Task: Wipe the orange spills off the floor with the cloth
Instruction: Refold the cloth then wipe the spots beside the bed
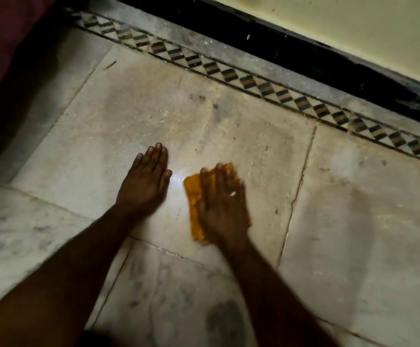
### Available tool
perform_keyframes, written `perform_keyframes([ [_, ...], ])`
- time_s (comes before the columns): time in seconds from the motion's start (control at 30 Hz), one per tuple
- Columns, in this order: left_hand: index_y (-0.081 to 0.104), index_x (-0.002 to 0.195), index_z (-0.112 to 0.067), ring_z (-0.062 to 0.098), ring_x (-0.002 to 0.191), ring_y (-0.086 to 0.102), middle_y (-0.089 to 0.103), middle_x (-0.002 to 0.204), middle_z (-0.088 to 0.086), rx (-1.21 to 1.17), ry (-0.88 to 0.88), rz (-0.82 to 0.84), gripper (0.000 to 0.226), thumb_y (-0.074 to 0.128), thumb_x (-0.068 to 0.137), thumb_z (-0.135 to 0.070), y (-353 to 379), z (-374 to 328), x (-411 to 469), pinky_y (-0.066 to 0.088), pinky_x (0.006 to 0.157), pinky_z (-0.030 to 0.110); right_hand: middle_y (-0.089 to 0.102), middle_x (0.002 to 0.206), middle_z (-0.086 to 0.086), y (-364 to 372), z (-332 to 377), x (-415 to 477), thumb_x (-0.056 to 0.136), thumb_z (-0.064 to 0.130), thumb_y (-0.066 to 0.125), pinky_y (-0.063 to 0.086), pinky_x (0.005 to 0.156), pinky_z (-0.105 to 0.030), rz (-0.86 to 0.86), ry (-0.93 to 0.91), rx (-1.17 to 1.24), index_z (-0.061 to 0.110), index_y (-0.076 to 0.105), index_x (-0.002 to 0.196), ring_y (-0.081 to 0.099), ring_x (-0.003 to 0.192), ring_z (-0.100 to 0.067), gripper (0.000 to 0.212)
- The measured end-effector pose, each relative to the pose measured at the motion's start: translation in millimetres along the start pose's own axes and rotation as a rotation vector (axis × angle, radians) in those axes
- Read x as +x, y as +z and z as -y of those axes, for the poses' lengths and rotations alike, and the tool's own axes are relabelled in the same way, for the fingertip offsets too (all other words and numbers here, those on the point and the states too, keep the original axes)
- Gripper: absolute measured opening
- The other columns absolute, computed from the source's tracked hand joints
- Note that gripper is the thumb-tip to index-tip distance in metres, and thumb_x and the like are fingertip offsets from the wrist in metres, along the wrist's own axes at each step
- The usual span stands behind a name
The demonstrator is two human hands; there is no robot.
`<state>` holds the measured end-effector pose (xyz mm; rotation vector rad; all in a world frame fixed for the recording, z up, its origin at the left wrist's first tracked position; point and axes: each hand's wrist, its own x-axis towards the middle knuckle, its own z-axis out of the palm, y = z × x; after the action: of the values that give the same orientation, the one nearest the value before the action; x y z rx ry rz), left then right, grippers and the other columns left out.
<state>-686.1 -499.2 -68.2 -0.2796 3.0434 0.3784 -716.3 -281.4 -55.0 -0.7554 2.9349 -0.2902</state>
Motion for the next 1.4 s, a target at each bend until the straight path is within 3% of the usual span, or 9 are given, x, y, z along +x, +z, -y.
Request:
perform_keyframes([
  [0.1, 0.016, 0.16, -0.01, 0.022, 0.155, 0.01, 0.012, 0.168, 0.008, -0.029, 0.04, 0.042, 0.065, 0.017, 0.104, -0.043, -5.4, 7.0, -0.3, 0.006, 0.125, 0.04, 0.007, 0.172, -0.013, -13.4, -63.3, 1.5, 0.105, 0.051, 0.018, 0.005, 0.127, -0.055, 0.061, 0.153, -0.04, 0.026, 0.006, 0.165, 0.004, 0.159, -0.032, 0.066],
  [0.2, 0.018, 0.159, -0.008, 0.024, 0.155, 0.011, 0.013, 0.167, 0.009, -0.051, 0.01, 0.042, 0.066, 0.018, 0.103, -0.041, -6.5, 2.2, 1.8, 0.004, 0.125, 0.039, 0.01, 0.17, -0.019, -15.5, -65.8, -56.2, 0.106, 0.044, 0.019, 0.013, 0.125, -0.058, 0.022, 0.358, -0.025, 0.02, 0.009, 0.165, 0.009, 0.157, -0.038, 0.064],
  [0.33, 0.017, 0.159, -0.01, 0.025, 0.155, 0.008, 0.011, 0.167, 0.008, -0.161, 0.008, 0.095, 0.066, 0.02, 0.101, -0.041, -10.2, 5.0, 8.5, 0.001, 0.122, 0.036, 0.022, 0.166, -0.022, 9.0, 34.3, -109.7, 0.105, 0.042, 0.036, 0.021, 0.122, -0.061, 0.017, 0.061, 0.003, 0.014, 0.029, 0.161, 0.018, 0.155, -0.043, 0.062],
  [0.53, 0.025, 0.158, -0.017, 0.014, 0.154, 0.004, 0.012, 0.166, -0.002, -0.529, -0.089, 0.124, 0.064, 0.027, 0.099, -0.042, -21.8, 6.8, 12.5, -0.006, 0.12, 0.028, 0.021, 0.169, -0.015, 15.0, 57.0, 11.0, 0.103, 0.045, 0.037, 0.013, 0.127, -0.053, -0.015, -0.079, 0.094, 0.021, 0.028, 0.162, 0.013, 0.158, -0.031, 0.064],
  [0.73, 0.019, 0.159, -0.006, 0.031, 0.155, 0.011, 0.012, 0.167, 0.015, -0.103, -0.139, 0.008, 0.078, 0.015, 0.099, -0.056, 2.8, -30.3, 8.1, 0.007, 0.123, 0.047, 0.027, 0.167, -0.016, -14.6, -70.9, 72.6, 0.101, 0.047, 0.028, 0.01, 0.127, -0.053, -0.052, 0.196, 0.024, 0.023, 0.03, 0.161, 0.021, 0.156, -0.034, 0.065],
  [0.97, 0.021, 0.157, -0.001, 0.031, 0.154, 0.017, 0.017, 0.165, 0.019, -0.016, -0.078, -0.042, 0.07, 0.021, 0.101, -0.043, 21.6, -80.1, 10.1, 0.009, 0.124, 0.047, 0.011, 0.171, -0.016, -50.1, -228.7, 2.6, 0.101, 0.052, 0.009, 0.008, 0.126, -0.056, -0.003, 0.541, -0.047, 0.025, 0.01, 0.164, 0.01, 0.158, -0.034, 0.068],
  [1.2, 0.021, 0.157, -0.003, 0.026, 0.154, 0.017, 0.019, 0.165, 0.015, 0.015, -0.012, -0.044, 0.066, 0.019, 0.103, -0.042, 26.5, -105.9, -1.6, 0.005, 0.124, 0.042, 0.012, 0.165, -0.032, -19.3, -177.9, -110.4, 0.111, 0.031, 0.023, 0.022, 0.119, -0.063, -0.049, 0.881, -0.133, 0.006, 0.006, 0.163, 0.011, 0.155, -0.048, 0.06],
  [1.3, 0.023, 0.157, -0.004, 0.024, 0.153, 0.018, 0.021, 0.165, 0.013, 0.032, 0.04, -0.038, 0.065, 0.023, 0.104, -0.041, 34.4, -121.9, -9.6, 0.009, 0.125, 0.042, 0.024, 0.161, -0.033, -3.2, -98.6, -103.9, 0.106, 0.028, 0.037, 0.023, 0.12, -0.064, -0.057, 0.6, -0.164, -0.001, 0.03, 0.157, 0.025, 0.149, -0.054, 0.059],
  [1.4, 0.029, 0.156, -0.005, 0.024, 0.152, 0.023, 0.025, 0.163, 0.012, 0.031, 0.06, -0.043, 0.064, 0.019, 0.104, -0.043, 35.1, -118.5, -7.4, 0.014, 0.124, 0.043, 0.017, 0.167, -0.018, -6.1, -56.6, -40.3, 0.102, 0.043, 0.037, 0.013, 0.126, -0.053, -0.038, 0.186, -0.006, 0.016, 0.028, 0.161, 0.019, 0.156, -0.038, 0.065],
])
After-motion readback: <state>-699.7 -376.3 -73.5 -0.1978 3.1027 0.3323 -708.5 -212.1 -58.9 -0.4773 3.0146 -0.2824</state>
